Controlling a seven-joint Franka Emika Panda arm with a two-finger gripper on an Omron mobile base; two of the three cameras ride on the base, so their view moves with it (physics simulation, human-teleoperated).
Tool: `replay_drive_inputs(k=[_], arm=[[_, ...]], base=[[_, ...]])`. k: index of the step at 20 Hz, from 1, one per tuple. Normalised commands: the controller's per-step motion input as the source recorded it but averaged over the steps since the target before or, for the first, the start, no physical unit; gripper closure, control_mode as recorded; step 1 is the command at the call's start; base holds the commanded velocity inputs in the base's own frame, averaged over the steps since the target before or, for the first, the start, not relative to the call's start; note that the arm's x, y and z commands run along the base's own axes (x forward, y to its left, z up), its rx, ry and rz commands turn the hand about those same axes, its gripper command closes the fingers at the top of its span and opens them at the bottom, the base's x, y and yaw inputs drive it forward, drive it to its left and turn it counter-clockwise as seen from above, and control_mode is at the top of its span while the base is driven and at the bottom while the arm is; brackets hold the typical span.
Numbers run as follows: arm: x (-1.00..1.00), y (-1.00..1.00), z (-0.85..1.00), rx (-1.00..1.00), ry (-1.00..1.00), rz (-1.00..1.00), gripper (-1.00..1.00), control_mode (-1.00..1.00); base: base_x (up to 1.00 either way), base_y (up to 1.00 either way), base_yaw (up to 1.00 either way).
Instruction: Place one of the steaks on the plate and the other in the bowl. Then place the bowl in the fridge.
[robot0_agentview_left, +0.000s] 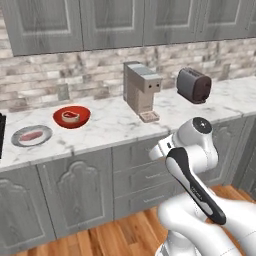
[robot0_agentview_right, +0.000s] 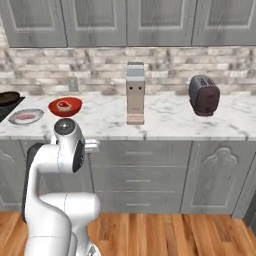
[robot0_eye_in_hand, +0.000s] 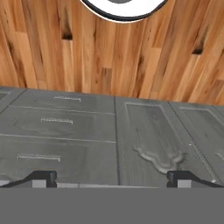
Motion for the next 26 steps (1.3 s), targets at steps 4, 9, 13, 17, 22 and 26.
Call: replay_drive_inputs(k=[4, 9, 13, 17, 22, 26], arm=[[0.0, 0.0, 0.0, 0.0, 0.0, 0.0, -1.0, 1.0], [0.0, 0.0, 0.0, 0.0, 0.0, 0.0, -1.0, 1.0], [0.0, 0.0, 0.0, 0.0, 0.0, 0.0, -1.0, 1.0], [0.0, 0.0, 0.0, 0.0, 0.0, 0.0, -1.0, 1.0], [0.0, 0.0, 0.0, 0.0, 0.0, 0.0, -1.0, 1.0], [0.0, 0.0, 0.0, 0.0, 0.0, 0.0, -1.0, 1.0]], base=[[0.46, 0.51, -0.04], [0.48, 0.52, -0.03], [0.49, 0.46, -0.03], [0.51, 0.46, -0.02], [0.45, 0.47, -0.03], [0.39, 0.49, -0.03]])
